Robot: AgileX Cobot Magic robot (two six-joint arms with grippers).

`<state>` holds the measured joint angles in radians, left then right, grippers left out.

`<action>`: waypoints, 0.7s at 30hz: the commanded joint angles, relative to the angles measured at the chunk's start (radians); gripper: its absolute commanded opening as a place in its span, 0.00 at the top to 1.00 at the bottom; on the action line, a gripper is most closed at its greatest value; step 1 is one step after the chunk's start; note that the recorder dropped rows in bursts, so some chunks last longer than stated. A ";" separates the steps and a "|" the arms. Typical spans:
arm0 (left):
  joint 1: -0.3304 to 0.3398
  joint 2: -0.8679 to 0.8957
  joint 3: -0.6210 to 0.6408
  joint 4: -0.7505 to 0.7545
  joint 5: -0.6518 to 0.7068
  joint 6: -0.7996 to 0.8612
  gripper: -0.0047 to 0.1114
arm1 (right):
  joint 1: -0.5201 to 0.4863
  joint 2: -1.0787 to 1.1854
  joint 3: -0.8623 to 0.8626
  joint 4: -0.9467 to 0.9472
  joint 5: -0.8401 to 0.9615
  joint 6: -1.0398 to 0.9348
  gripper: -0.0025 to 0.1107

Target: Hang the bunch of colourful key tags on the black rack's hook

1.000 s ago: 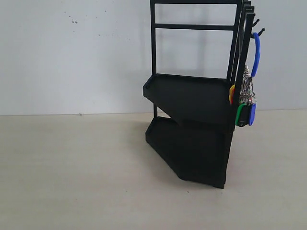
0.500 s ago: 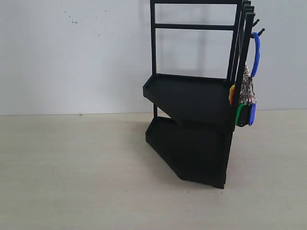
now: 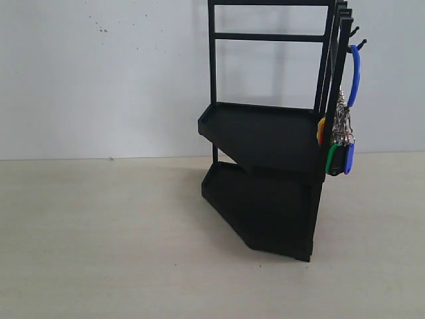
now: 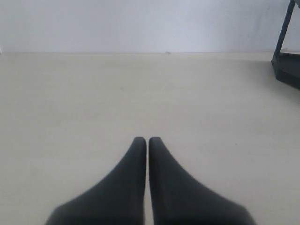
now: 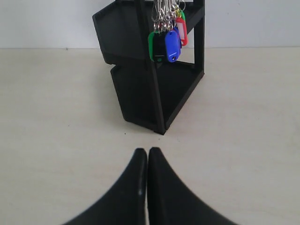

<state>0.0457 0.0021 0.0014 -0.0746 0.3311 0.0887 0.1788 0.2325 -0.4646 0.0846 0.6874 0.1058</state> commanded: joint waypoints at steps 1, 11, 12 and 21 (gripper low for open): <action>0.004 -0.002 -0.001 -0.007 -0.015 -0.010 0.92 | 0.001 -0.003 0.006 0.000 -0.011 -0.003 0.98; 0.004 -0.002 -0.001 -0.007 -0.015 -0.010 0.92 | 0.001 -0.003 0.006 0.000 -0.011 -0.003 0.98; 0.004 -0.002 -0.001 -0.007 -0.015 -0.010 0.92 | 0.001 -0.003 0.006 0.000 -0.011 -0.003 0.98; 0.004 -0.002 -0.001 -0.007 -0.015 -0.010 0.92 | -0.031 -0.086 0.055 -0.068 -0.120 -0.018 0.98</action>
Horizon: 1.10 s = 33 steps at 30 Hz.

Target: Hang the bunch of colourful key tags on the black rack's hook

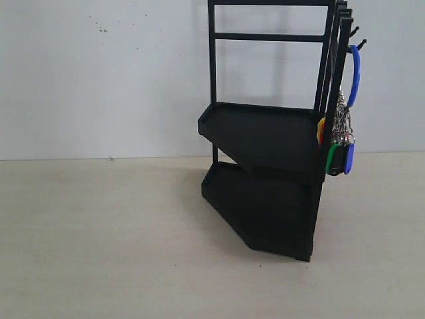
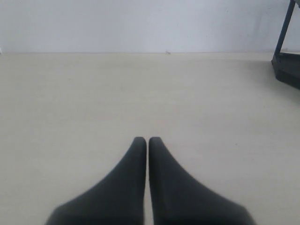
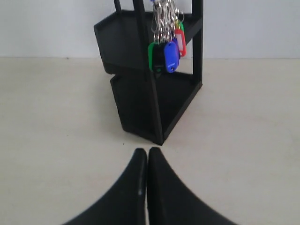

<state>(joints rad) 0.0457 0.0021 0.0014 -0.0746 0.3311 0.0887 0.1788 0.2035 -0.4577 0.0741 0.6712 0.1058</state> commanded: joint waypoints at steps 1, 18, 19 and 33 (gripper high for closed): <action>0.004 -0.002 -0.001 -0.007 -0.015 -0.010 0.92 | -0.042 -0.075 0.080 -0.074 -0.162 -0.018 0.98; 0.004 -0.002 -0.001 -0.007 -0.015 -0.010 0.92 | -0.139 -0.204 0.458 -0.089 -0.390 -0.036 0.98; 0.004 -0.002 -0.001 -0.007 -0.015 -0.010 0.92 | -0.139 -0.204 0.458 -0.089 -0.360 -0.036 0.98; 0.004 -0.002 -0.001 -0.007 -0.015 -0.010 0.92 | -0.139 -0.204 0.458 -0.054 -0.341 -0.097 0.98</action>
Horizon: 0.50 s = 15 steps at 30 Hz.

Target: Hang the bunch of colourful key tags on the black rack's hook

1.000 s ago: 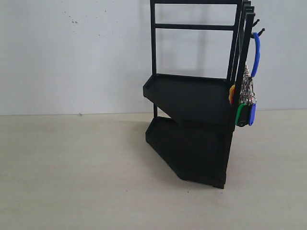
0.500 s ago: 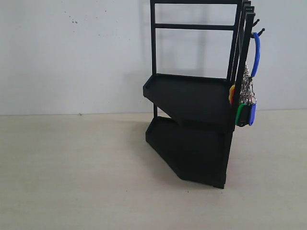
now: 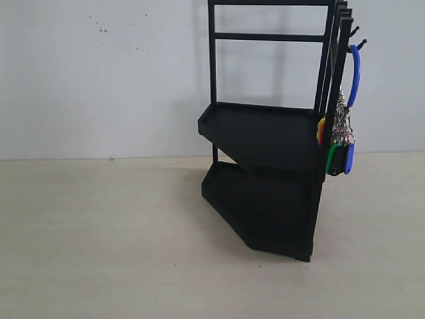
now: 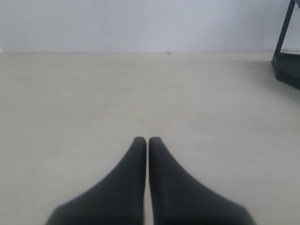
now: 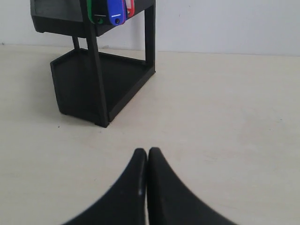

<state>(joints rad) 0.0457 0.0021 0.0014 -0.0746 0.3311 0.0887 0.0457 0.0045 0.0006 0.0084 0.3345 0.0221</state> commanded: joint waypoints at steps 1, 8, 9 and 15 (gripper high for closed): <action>0.004 -0.002 -0.001 -0.007 -0.015 -0.010 0.92 | -0.006 -0.005 -0.001 0.012 -0.001 -0.014 0.98; 0.004 -0.002 -0.001 -0.007 -0.015 -0.010 0.92 | -0.006 -0.005 -0.001 0.012 0.001 -0.010 0.98; 0.004 -0.002 -0.001 -0.007 -0.015 -0.010 0.92 | -0.006 -0.005 -0.001 0.012 0.001 -0.010 0.98; 0.004 -0.002 -0.001 -0.007 -0.015 -0.010 0.92 | -0.006 -0.005 -0.001 0.012 0.001 -0.010 0.98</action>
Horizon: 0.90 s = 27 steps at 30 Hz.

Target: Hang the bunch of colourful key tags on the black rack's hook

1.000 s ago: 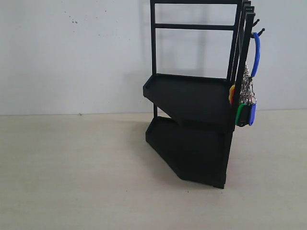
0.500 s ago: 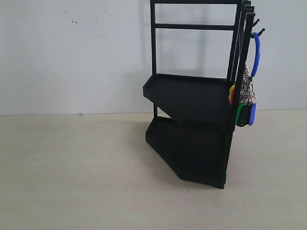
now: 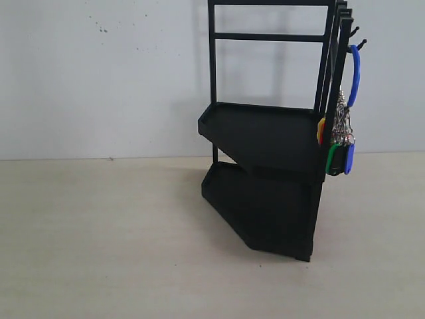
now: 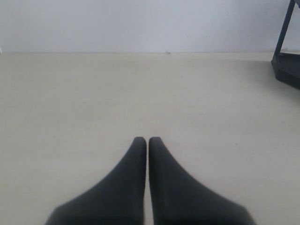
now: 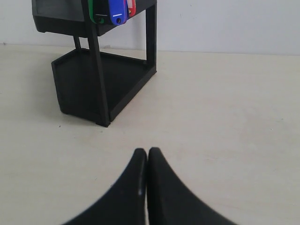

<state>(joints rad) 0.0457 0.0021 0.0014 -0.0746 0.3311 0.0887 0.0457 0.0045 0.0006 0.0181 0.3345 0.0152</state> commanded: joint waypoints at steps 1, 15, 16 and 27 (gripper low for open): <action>0.004 -0.002 -0.001 -0.007 -0.015 -0.010 0.92 | -0.006 -0.005 -0.001 0.002 0.001 -0.003 0.98; 0.004 -0.002 -0.001 -0.007 -0.015 -0.010 0.92 | -0.006 -0.005 -0.001 0.002 0.000 0.001 0.98; 0.004 -0.002 -0.001 -0.007 -0.015 -0.010 0.92 | -0.006 -0.005 -0.001 0.002 0.000 0.001 0.98; 0.004 -0.002 -0.001 -0.007 -0.015 -0.010 0.92 | -0.006 -0.005 -0.001 0.002 0.000 0.001 0.98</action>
<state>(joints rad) 0.0457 0.0021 0.0014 -0.0746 0.3311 0.0887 0.0436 0.0045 0.0006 0.0181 0.3383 0.0152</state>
